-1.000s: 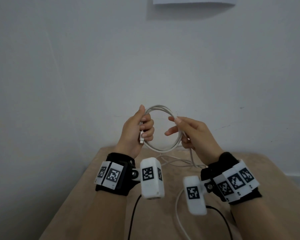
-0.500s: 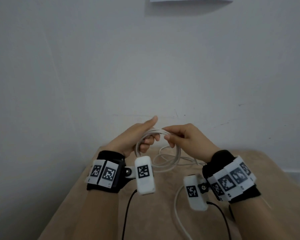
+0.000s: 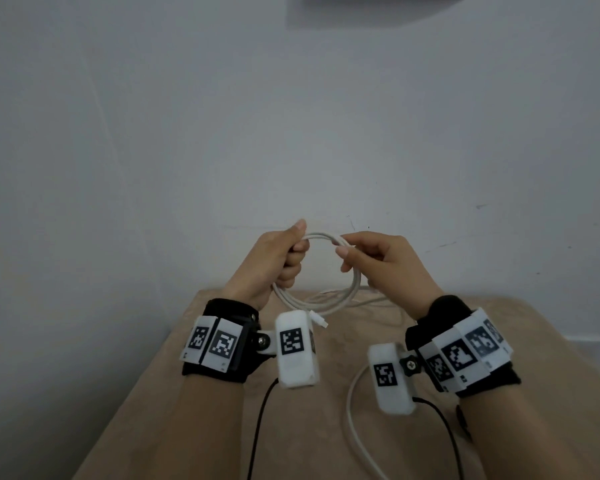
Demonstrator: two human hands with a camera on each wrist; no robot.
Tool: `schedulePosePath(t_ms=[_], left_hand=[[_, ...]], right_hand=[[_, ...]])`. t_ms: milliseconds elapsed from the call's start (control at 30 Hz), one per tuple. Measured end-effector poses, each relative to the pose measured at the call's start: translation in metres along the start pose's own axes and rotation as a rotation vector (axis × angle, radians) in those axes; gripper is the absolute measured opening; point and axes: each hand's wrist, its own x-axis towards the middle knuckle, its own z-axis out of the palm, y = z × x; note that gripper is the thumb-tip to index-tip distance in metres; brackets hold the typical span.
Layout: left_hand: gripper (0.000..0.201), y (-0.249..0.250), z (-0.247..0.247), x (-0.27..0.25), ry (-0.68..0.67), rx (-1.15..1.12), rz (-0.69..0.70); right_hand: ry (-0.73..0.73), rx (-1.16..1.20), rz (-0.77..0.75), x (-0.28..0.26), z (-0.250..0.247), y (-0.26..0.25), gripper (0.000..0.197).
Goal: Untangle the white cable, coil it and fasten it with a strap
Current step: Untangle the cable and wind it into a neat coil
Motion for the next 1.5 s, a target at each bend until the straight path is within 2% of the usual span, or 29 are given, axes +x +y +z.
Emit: schedulePosePath(t_ms=[133,300,500,700,833,967,1133,1300,1400,1500], left_hand=[[0.043,0.0,-0.006,0.002,0.06,-0.127,0.029],[0.042,-0.002,-0.005,0.002,0.087,-0.159,0.049],[0.042,-0.001,0.0,0.002,0.106,-0.195,0.064],[0.042,0.004,-0.001,0.001,0.102,-0.272,0.102],[0.043,0.006,-0.001,0.0,0.083,-0.283,0.111],[0.043,0.009,-0.001,-0.002,0.091,-0.284,0.124],[0.042,0.012,-0.003,-0.006,0.126,-0.151,0.137],[0.041,0.011,-0.004,-0.007,0.118,-0.054,0.132],[0.04,0.011,-0.004,-0.006,0.133,-0.06,0.137],[0.04,0.011,-0.003,-0.006,0.164,-0.15,0.161]], right_hand=[[0.058,0.031,0.012,0.001,-0.001,0.0,0.011],[0.118,0.064,0.018,0.002,0.0,-0.006,0.015],[0.238,0.233,0.081,0.014,0.0,-0.025,0.021],[0.283,0.413,0.058,0.023,0.001,-0.03,0.019],[0.302,0.374,0.067,0.023,-0.003,-0.024,0.014],[0.277,0.313,0.056,0.02,-0.008,-0.024,0.017],[0.294,0.232,0.037,0.017,-0.011,-0.028,0.014],[0.31,0.3,-0.015,0.014,-0.014,-0.033,0.012],[0.279,0.341,-0.033,0.012,-0.015,-0.035,0.01],[0.245,0.281,-0.008,0.011,-0.012,-0.033,0.009]])
